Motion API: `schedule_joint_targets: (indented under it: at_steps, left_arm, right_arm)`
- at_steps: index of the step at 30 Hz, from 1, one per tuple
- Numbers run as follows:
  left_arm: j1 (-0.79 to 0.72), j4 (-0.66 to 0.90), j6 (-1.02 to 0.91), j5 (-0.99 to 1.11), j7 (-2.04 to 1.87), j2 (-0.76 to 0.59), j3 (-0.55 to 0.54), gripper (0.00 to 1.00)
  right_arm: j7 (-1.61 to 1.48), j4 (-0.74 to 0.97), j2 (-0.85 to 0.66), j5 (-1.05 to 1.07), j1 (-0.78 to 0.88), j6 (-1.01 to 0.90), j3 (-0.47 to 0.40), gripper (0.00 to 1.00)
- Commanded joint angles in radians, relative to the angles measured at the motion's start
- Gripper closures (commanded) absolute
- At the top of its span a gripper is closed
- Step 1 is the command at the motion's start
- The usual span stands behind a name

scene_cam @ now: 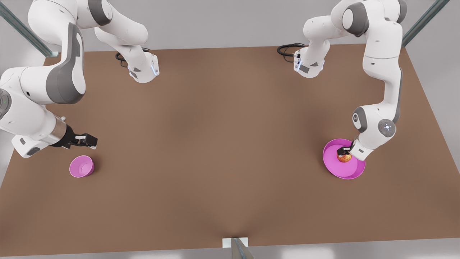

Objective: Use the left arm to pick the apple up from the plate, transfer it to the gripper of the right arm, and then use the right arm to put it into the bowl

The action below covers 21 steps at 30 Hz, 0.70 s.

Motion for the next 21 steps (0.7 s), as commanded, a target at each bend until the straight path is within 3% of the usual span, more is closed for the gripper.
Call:
schedule_joint_targets:
  at_steps: [1, 12, 15, 21]
  left_arm:
    - [0.000, -0.003, 0.017, 0.002, 0.018, 0.005, 0.000, 0.00]
    - [0.000, -0.011, 0.017, 0.002, 0.018, 0.042, -0.001, 0.01]
    - [-0.002, -0.011, 0.017, 0.002, 0.018, 0.048, -0.001, 0.14]
    - [-0.002, -0.005, 0.017, 0.002, 0.018, 0.048, -0.001, 0.16]
  right_arm:
    - [0.000, 0.000, 0.000, 0.001, -0.001, 0.000, 0.000, 0.00]
    - [0.011, 0.002, -0.003, 0.001, 0.006, -0.006, 0.009, 0.00]
    - [0.002, 0.002, -0.001, 0.001, 0.002, -0.006, 0.008, 0.00]
    - [0.000, 0.002, -0.001, 0.001, 0.001, -0.005, 0.008, 0.00]
